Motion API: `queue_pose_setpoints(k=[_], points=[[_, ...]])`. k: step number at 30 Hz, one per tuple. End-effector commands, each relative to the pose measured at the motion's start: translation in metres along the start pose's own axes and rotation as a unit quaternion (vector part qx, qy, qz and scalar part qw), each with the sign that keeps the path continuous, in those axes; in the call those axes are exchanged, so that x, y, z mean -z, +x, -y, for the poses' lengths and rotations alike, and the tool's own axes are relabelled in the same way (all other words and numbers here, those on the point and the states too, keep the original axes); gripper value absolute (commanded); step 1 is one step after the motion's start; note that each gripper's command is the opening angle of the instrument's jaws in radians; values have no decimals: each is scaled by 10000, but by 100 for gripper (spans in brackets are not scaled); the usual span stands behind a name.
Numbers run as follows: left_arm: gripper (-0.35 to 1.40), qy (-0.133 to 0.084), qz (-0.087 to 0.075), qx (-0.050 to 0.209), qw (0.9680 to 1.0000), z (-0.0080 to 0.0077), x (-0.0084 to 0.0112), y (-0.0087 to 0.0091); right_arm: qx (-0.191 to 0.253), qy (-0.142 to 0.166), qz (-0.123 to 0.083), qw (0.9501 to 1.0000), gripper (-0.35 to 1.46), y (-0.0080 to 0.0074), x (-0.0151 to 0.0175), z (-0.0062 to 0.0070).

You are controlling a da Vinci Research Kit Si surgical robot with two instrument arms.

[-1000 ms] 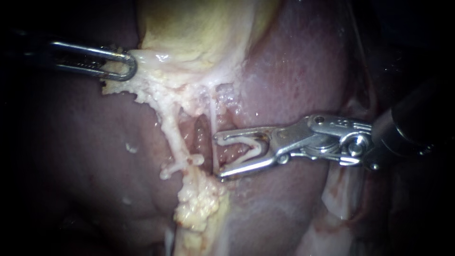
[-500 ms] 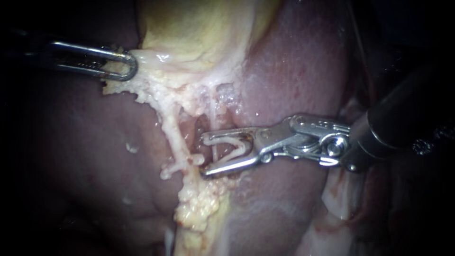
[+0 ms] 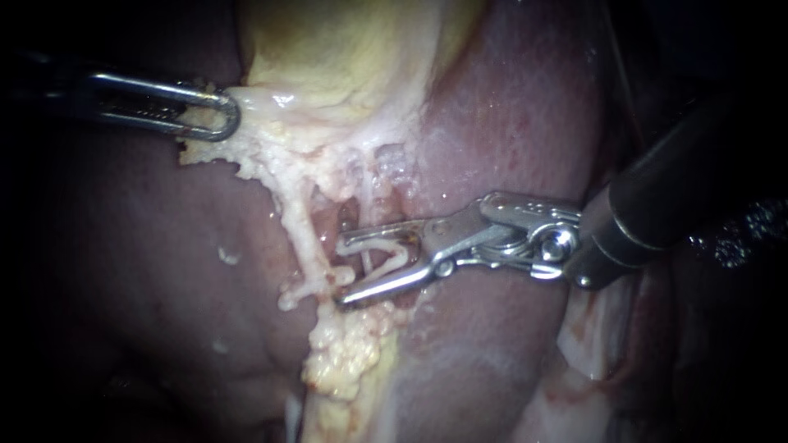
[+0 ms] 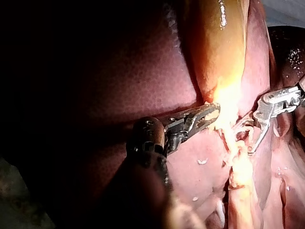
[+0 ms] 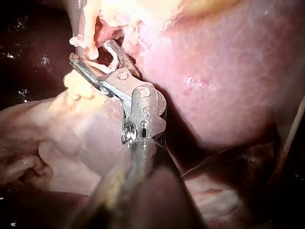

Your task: Clipping second clip left tube

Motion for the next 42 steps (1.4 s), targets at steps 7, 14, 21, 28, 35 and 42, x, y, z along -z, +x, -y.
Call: queue_pose_setpoints(k=[7,14,21,28,35,42], points=[[-35,-7,7,-2,10000,0,0,0,36,79,-93,9999,49,9,-26,7],[-35,-5,5,-1,10000,0,-1,0,3,61,-150,9999,49,15,-40,8],[-35,-11,9,-2,10000,-1,-3,0,-57,81,-240,9997,49,20,-50,8],[-35,-11,9,-2,10000,0,-3,0,-116,150,-331,9993,49,25,-55,17],[-35,-14,12,-4,10000,0,-2,0,-163,488,-357,9980,48,31,-59,52],[-35,-17,14,-5,10000,0,-2,-1,-98,981,-240,9948,45,37,-65,87]])
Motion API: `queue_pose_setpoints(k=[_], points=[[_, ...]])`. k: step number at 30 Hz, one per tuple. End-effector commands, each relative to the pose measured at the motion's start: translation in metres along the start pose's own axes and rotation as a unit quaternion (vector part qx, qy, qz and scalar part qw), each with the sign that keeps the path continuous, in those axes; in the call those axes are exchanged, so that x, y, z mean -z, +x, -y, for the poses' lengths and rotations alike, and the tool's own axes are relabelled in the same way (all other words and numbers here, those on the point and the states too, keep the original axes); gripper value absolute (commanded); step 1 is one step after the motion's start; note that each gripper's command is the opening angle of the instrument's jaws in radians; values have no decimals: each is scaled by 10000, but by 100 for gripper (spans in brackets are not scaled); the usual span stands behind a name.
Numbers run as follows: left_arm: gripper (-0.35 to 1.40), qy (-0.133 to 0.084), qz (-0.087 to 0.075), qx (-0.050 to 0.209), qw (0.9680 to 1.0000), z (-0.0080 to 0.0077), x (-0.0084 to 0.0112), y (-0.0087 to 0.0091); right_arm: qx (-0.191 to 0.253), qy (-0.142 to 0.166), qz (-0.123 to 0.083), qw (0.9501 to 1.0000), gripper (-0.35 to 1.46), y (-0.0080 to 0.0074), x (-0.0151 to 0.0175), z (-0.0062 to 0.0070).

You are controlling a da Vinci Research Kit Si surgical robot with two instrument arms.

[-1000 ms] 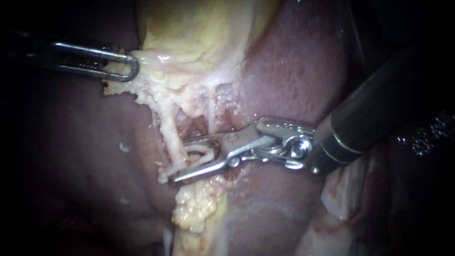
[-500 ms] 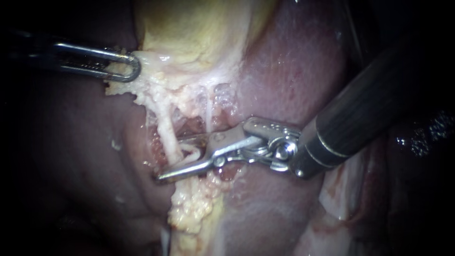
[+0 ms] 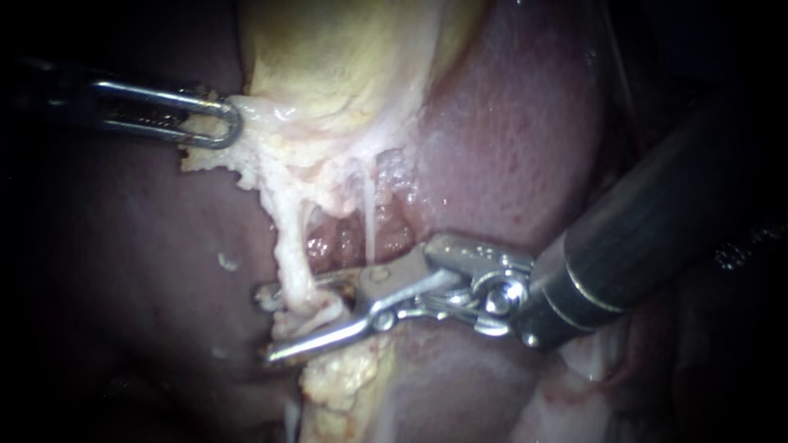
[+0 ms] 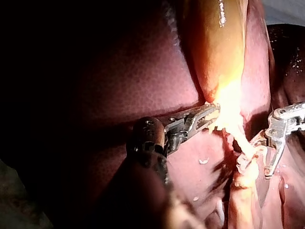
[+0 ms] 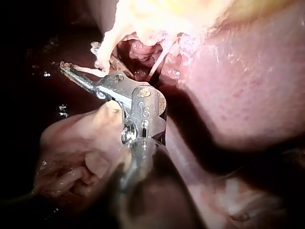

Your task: Clipping second clip left tube

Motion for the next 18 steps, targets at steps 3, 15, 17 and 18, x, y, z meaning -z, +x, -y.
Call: queue_pose_setpoints(k=[3,15,17,18], points=[[-35,-2,-1,1,10000,0,1,0,12,19,-4,10000,45,3,-2,6],[-35,-3,-1,1,10000,0,1,0,10,-20,-26,10000,16,1,11,3],[-35,-3,-1,1,10000,0,1,0,10,-19,-25,10000,6,0,12,3],[-35,-4,0,1,10000,0,1,0,10,-18,-25,10000,3,0,12,3]])
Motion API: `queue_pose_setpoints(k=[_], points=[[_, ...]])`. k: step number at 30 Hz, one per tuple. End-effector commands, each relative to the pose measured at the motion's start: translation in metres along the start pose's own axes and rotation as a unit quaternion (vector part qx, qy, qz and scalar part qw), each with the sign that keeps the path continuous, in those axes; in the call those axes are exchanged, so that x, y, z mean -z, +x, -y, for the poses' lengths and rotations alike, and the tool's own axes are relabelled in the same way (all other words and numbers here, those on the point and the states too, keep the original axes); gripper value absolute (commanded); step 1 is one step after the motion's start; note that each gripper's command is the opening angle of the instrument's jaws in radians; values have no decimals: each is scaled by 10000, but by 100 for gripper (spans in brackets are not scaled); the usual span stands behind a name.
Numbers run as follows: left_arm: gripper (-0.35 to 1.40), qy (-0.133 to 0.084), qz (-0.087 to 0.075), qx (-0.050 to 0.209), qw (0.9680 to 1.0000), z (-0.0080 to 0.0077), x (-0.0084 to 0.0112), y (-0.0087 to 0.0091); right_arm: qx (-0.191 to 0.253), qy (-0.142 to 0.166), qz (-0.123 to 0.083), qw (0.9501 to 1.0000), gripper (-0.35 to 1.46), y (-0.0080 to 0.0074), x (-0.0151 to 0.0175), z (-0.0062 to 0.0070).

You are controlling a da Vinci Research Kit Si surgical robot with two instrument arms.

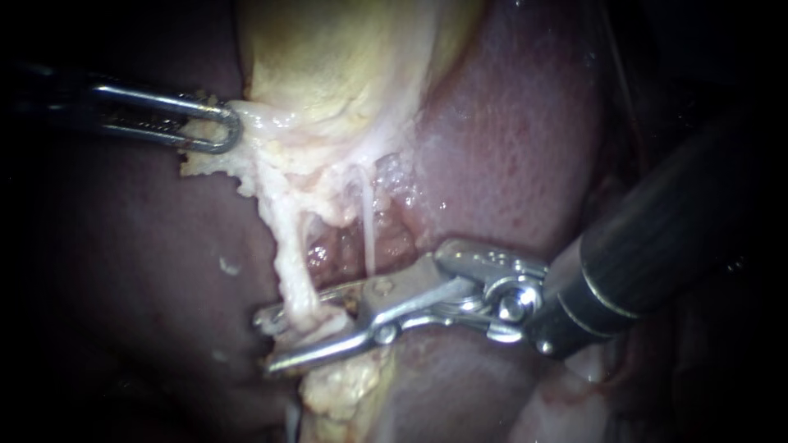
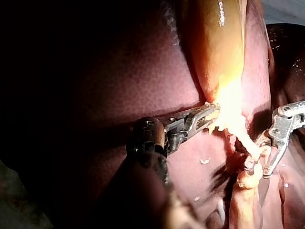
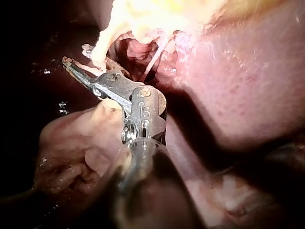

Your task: Clipping second clip left tube

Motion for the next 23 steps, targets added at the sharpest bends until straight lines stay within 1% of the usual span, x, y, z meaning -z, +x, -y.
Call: queue_pose_setpoints(k=[1,5,8,10,12,16,23], points=[[-35,0,0,1,10000,0,0,0,1,0,0,10000,1,0,0,0],[-35,0,0,1,10000,0,0,0,2,2,1,10000,-14,0,2,0],[-35,0,0,2,10000,0,0,0,-57,5,2,10000,-35,-1,4,-1],[-35,0,0,2,10000,0,0,0,-145,-37,-19,9999,-35,-2,5,-2],[-35,0,0,2,10000,0,0,0,-143,-121,-76,9998,-35,-2,8,-5],[-35,1,0,2,10000,0,0,0,-140,-179,36,9997,-35,-6,10,-8],[-35,1,0,2,10000,0,0,0,-136,-179,40,9997,-35,-7,9,-9]])
